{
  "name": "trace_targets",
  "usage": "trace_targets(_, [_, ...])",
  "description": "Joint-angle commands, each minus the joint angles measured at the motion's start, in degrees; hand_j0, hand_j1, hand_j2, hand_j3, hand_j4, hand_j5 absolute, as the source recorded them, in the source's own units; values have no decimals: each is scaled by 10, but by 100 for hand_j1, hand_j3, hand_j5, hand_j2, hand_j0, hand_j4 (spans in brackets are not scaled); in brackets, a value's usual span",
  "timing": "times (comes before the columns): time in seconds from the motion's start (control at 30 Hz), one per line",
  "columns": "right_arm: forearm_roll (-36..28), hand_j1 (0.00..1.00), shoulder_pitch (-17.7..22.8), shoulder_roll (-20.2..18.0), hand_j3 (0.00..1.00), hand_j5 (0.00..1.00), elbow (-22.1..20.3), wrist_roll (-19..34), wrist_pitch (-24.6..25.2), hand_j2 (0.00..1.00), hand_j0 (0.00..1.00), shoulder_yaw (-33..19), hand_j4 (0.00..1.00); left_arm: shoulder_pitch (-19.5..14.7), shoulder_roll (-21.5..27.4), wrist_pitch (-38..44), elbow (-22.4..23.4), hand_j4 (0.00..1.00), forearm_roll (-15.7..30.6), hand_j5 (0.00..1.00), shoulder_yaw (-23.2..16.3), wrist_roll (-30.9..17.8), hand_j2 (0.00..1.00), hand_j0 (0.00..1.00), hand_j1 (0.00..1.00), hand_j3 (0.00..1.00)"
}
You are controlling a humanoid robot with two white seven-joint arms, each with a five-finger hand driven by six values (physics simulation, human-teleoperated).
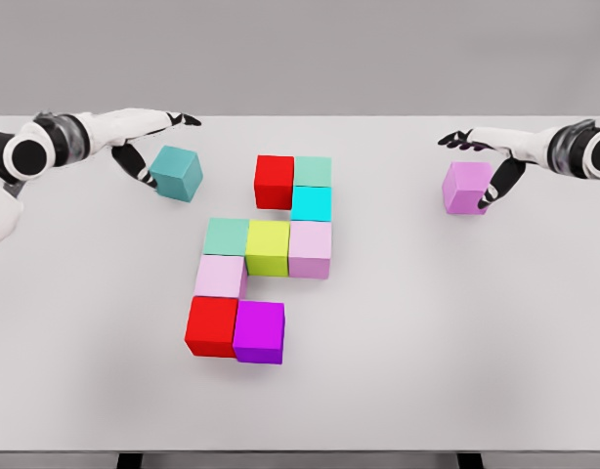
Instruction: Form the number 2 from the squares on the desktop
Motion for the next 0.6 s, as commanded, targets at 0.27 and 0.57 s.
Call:
trace_targets(0.27, [1,100,0,24,100,100,35,0,-18,100,100,7,100,-4,-9,1,29,100,-17,100,-35,0,100,100,100,100])
trace_targets(0.57, [19,99,-1,39,99,99,85,0,-37,99,99,8,99,-21,-33,1,65,100,-33,100,-35,0,100,100,100,100])
